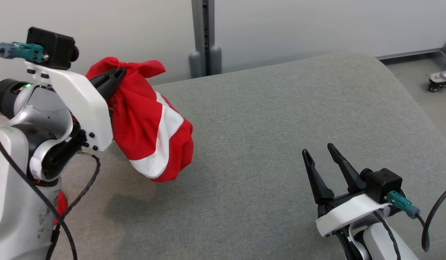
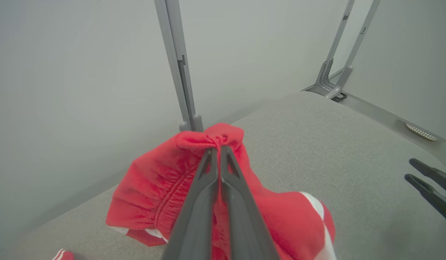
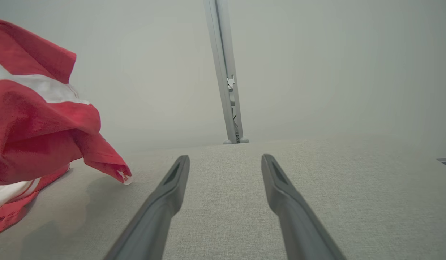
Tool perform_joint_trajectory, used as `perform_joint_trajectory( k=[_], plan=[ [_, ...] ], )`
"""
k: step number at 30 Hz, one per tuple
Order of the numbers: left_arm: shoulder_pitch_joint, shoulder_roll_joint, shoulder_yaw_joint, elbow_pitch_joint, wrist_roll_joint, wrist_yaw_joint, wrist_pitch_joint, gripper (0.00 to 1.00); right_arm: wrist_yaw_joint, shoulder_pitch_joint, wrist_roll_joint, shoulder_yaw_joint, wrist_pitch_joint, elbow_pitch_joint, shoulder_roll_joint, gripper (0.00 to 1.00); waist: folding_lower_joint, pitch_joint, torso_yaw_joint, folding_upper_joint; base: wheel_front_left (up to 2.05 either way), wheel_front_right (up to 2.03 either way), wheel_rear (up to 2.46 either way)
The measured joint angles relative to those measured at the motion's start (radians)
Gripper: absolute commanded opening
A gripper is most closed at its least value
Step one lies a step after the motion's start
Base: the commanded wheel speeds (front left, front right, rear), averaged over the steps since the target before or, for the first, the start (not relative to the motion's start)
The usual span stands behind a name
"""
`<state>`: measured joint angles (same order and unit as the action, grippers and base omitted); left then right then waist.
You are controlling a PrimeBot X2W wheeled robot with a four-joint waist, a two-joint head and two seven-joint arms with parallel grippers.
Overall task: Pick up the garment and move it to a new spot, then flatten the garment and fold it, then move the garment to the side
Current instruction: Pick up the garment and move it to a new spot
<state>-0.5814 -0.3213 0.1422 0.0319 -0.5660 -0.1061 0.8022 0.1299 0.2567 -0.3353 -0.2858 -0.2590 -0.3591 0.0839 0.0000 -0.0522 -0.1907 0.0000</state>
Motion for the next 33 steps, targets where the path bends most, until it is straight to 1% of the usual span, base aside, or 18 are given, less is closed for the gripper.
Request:
perform_joint_trajectory(
  k=[4, 10, 14, 16, 18, 21, 24, 30, 33],
  plan=[
    [-0.028, 0.002, 0.057, 0.022, 0.007, -0.01, -0.011, 0.0, 0.0, 0.0, -0.001, 0.003, 0.0, 0.003, -0.009, 1.0, 0.0, -0.002, -0.063, 0.0, 0.0, 0.0, 0.0],
    [-0.043, 0.003, 0.116, 0.005, 0.011, -0.016, -0.024, 0.0, 0.0, 0.005, -0.007, 0.024, 0.0, 0.015, -0.015, 1.0, -0.0001, -0.023, -0.16, 0.0001, 0.0, 0.0, 0.0],
    [-0.073, 0.006, 0.148, -0.008, 0.011, -0.017, -0.056, 0.0, 0.0, 0.006, -0.008, 0.044, 0.0, 0.021, -0.017, 1.0, 0.0, -0.049, -0.214, 0.0, 0.0, 0.0, 0.0],
    [-0.086, 0.007, 0.162, -0.015, 0.016, -0.018, -0.087, 0.0, 0.0, 0.007, -0.009, 0.05, 0.0, 0.025, -0.019, 1.0, 0.0, -0.073, -0.244, 0.0, 0.0, 0.0, 0.0],
    [-0.083, 0.004, 0.171, -0.03, 0.019, -0.021, -0.103, 0.0, 0.0, 0.009, -0.009, 0.05, 0.0, 0.027, -0.021, 1.0, 0.0, -0.09, -0.259, 0.0, 0.0, 0.0, 0.0],
    [-0.052, 0.006, 0.182, -0.057, 0.019, -0.021, -0.139, 0.0, 0.0, 0.011, -0.014, 0.051, 0.0, 0.03, -0.024, 1.0, 0.0, -0.111, -0.273, 0.0, 0.0, 0.0, 0.0],
    [0.001, 0.018, 0.201, -0.097, 0.022, -0.021, -0.204, 0.0, 0.0, 0.013, -0.017, 0.053, 0.0, 0.031, -0.026, 1.0, 0.0, -0.126, -0.276, 0.0, 0.0, 0.0, 0.0],
    [0.051, 0.068, 0.249, -0.202, 0.049, -0.024, -0.373, 0.0, 0.0, 0.025, -0.016, 0.053, 0.0, 0.03, -0.026, 1.0, 0.0, -0.141, -0.243, 0.0, 0.0, 0.0, 0.0],
    [0.062, 0.104, 0.261, -0.271, 0.056, -0.024, -0.464, 0.0, 0.0, 0.031, -0.016, 0.051, 0.0, 0.029, -0.023, 1.0, 0.0, -0.145, -0.22, 0.0, 0.0, 0.0, 0.0]
  ],
)
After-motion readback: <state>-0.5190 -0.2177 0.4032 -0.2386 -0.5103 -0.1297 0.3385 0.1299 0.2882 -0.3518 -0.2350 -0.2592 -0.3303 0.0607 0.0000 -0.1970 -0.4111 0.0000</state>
